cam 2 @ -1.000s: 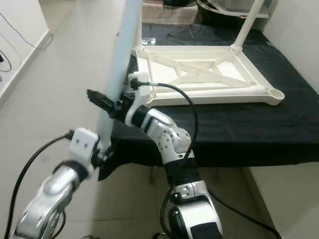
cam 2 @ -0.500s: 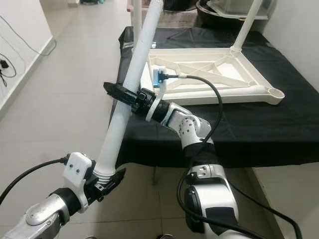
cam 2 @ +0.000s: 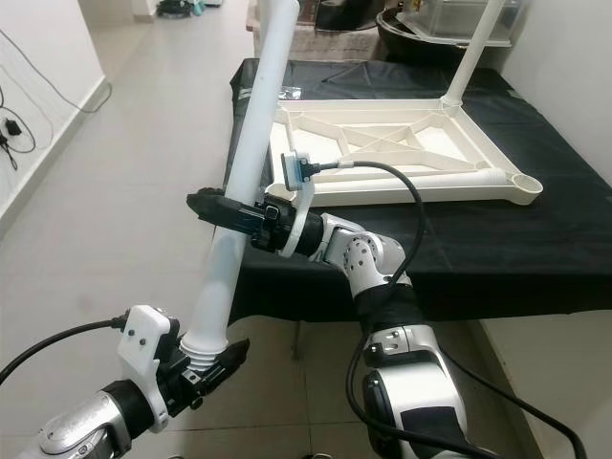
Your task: Building children table
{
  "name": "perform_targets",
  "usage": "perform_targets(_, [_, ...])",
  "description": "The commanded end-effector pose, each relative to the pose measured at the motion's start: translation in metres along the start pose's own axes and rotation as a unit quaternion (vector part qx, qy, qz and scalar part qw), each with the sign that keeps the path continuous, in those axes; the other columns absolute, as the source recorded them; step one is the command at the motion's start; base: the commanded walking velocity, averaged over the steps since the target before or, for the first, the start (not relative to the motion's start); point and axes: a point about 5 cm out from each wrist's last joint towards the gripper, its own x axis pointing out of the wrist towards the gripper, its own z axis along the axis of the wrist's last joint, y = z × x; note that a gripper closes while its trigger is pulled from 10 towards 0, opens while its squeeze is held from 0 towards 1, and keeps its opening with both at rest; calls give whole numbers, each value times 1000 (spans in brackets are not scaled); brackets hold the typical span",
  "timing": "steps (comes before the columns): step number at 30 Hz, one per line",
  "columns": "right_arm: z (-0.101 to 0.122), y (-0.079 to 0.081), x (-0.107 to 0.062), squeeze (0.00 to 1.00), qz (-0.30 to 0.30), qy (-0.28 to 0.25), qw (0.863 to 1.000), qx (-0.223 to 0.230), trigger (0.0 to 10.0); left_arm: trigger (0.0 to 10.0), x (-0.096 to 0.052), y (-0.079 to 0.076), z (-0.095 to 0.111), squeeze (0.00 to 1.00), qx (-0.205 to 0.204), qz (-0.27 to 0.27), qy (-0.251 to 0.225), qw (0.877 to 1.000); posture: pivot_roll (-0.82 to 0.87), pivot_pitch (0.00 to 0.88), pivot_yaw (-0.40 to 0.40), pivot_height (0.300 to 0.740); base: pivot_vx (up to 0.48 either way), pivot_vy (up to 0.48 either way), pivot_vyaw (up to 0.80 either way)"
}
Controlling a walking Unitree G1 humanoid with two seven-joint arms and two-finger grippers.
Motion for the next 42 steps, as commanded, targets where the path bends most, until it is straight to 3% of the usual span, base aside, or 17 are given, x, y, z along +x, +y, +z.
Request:
perform_targets(1, [-3, 5, 0, 0, 22, 21, 1000, -3, 10000, 10000, -1, -6, 0, 0, -6, -11, 0, 1000, 44, 127, -33, 740, 0, 0, 0])
perform_targets(7, [-13, 17, -1, 0, 72, 55, 996, 19, 10000, 10000, -1, -10, -1, 0, -14, -16, 10, 1000, 44, 128, -33, 740, 0, 0, 0])
perform_targets(29, [-26, 22, 4, 0, 86, 75, 993, 28, 10000, 10000, 1, -17, -5, 0, -17, -26, 16, 999, 41, 117, -28, 740, 0, 0, 0])
perform_targets(30, [-27, 23, 4, 0, 87, 74, 993, 29, 4588, 10000, 2, -17, -5, 0, -15, -25, 15, 999, 38, 112, -30, 740, 0, 0, 0])
perform_targets(31, [-27, 23, 4, 0, 87, 74, 993, 29, 4588, 10000, 2, -17, -5, 0, -15, -25, 15, 999, 38, 112, -30, 740, 0, 0, 0])
perform_targets(32, [-27, 23, 4, 0, 88, 73, 993, 32, 0, 10000, 2, -16, -4, 0, -17, -24, 14, 999, 38, 112, -30, 740, 0, 0, 0])
perform_targets(42, [-29, 26, 4, 0, 97, 77, 992, 37, 0, 10000, 3, -15, -8, 0, -21, -17, 23, 999, 33, 108, -33, 740, 0, 0, 0])
